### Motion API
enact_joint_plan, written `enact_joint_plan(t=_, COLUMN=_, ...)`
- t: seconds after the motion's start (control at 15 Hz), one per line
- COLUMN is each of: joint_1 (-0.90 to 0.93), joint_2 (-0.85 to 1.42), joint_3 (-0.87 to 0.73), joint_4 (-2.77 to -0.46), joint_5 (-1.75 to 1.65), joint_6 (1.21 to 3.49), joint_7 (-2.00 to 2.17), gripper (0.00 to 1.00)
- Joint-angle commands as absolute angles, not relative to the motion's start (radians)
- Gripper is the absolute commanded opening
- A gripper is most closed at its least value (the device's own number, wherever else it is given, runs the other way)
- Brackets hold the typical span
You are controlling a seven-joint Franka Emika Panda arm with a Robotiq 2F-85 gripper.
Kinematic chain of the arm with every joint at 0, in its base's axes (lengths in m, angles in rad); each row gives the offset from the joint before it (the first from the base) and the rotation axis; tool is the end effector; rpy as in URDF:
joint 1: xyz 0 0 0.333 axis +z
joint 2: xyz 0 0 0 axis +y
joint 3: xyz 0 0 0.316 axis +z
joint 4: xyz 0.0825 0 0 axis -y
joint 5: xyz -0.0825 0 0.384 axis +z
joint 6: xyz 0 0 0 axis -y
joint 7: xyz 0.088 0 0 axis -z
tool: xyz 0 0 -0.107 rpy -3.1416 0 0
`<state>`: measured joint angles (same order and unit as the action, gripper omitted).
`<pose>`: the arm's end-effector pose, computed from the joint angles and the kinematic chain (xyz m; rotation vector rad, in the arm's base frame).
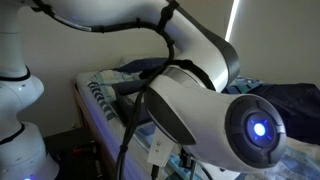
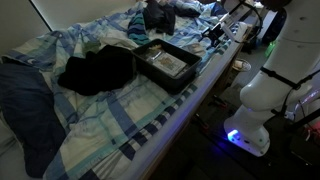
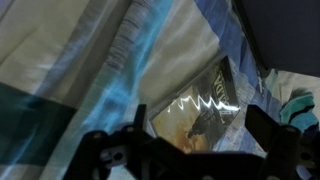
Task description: Pick the magazines on the bed and put them in the box
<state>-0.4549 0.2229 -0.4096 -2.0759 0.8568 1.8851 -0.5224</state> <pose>0.4004 -0.3764 0.3197 -2.2189 0.9261 -0.1910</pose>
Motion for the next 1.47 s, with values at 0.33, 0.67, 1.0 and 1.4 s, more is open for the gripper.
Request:
enact_joint_plan(t=0.33, joint_1=-0.472, joint_2=0.255, joint_3=-0.389, joint_4=-2.043, joint_5=0.868, joint_6=1.883, joint_7=-0.513, gripper=1.00)
enact_joint_plan(t=0.67, joint_1=-0.468, joint_2=0.262, joint_3=-0.378, joint_4=-2.050, joint_5=0.872, joint_6=1.892, joint_7=-0.514, gripper=1.00)
enact_joint_plan(t=1.0, joint_1=-0.471, joint_2=0.272, joint_3=-0.378, joint_4=-2.067, joint_5=0.866, joint_6=1.907, joint_7=-0.527, gripper=1.00)
enact_joint_plan(t=1.4, joint_1=-0.478, joint_2=0.288, joint_3=-0.373, joint_4=-2.068, joint_5=0.884, joint_6=1.912, joint_7=-0.524, gripper=1.00)
